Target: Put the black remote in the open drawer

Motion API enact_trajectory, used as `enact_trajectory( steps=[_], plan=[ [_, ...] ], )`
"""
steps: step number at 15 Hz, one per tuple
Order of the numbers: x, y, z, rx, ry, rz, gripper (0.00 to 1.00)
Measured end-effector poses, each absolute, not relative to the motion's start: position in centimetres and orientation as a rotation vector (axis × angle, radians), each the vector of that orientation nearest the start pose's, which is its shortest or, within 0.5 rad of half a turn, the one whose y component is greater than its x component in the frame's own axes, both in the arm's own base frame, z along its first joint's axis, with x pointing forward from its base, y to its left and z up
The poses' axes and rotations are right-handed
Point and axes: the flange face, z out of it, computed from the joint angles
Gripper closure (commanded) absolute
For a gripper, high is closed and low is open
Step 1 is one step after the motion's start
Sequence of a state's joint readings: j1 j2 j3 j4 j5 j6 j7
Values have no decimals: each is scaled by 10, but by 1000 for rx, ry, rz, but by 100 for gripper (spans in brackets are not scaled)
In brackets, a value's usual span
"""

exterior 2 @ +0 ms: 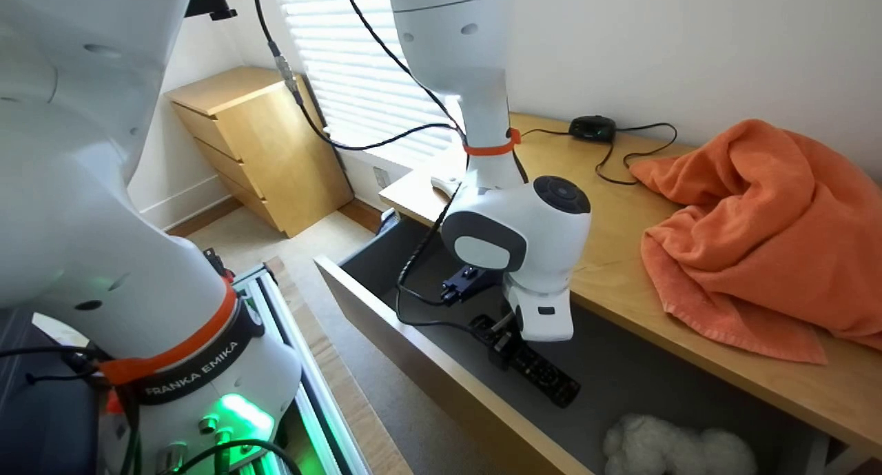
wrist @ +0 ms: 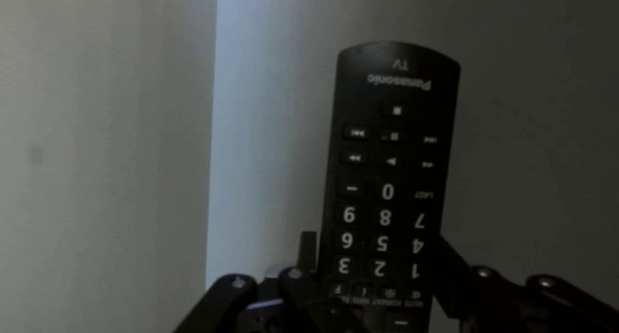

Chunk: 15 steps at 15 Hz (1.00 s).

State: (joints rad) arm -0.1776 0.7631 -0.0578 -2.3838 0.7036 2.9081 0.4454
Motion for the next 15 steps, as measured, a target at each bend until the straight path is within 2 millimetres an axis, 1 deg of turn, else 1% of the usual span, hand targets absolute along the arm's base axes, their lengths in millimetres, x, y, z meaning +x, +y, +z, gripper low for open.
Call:
enact_trajectory(
  steps=[6,15],
  plan=[
    [380,-143,-8,-2325,1995,269,69],
    [380,-144,-9,-2323,1992,247,69]
  ],
)
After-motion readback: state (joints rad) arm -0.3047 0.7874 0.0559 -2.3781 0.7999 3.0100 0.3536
